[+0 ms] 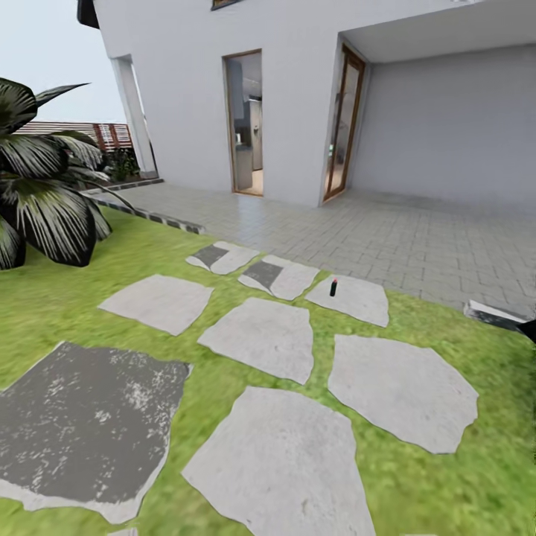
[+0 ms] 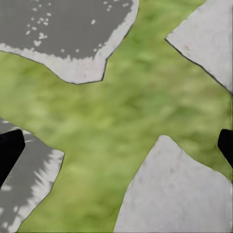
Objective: In the garden, pick up the pesticide atomizer on the floor and spray pesticide onto both trees until each tree trunk is fully covered.
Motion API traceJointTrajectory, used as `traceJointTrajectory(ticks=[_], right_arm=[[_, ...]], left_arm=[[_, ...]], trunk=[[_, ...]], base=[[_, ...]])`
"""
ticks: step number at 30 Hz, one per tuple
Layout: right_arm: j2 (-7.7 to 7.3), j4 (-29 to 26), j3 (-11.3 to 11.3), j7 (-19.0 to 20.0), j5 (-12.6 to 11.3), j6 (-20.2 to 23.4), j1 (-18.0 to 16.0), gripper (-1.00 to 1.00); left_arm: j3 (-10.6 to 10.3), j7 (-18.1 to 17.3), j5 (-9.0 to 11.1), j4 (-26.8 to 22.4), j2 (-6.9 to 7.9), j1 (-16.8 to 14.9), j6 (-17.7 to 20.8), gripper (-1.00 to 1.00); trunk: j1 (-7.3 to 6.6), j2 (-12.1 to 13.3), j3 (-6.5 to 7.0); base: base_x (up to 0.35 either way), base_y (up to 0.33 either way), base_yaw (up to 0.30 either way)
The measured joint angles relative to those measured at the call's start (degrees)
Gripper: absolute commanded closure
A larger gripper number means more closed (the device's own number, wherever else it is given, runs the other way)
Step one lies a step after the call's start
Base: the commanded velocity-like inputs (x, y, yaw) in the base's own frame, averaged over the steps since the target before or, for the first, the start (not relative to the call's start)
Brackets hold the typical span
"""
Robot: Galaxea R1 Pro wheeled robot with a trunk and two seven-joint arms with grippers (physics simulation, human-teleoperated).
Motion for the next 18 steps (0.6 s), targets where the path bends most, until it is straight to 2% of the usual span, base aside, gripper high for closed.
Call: traceJointTrajectory(ticks=[11, 18], right_arm=[[0.00, 0.0, 0.0, 0.0, 0.0, 0.0, 0.0, -1.00], [0.00, 0.0, 0.0, 0.0, 0.0, 0.0, 0.0, -1.00]], left_arm=[[0.0, 0.0, 0.1, 0.0, 0.14, 0.0, 0.0, -1.00], [0.0, 0.0, 0.0, 0.0, 0.11, 0.0, 0.0, -1.00]], trunk=[[0.00, 0.0, 0.27], [0.00, 0.0, 0.31]], base=[[0.335, 0.085, -0.229], [0.335, 0.132, -0.057]])
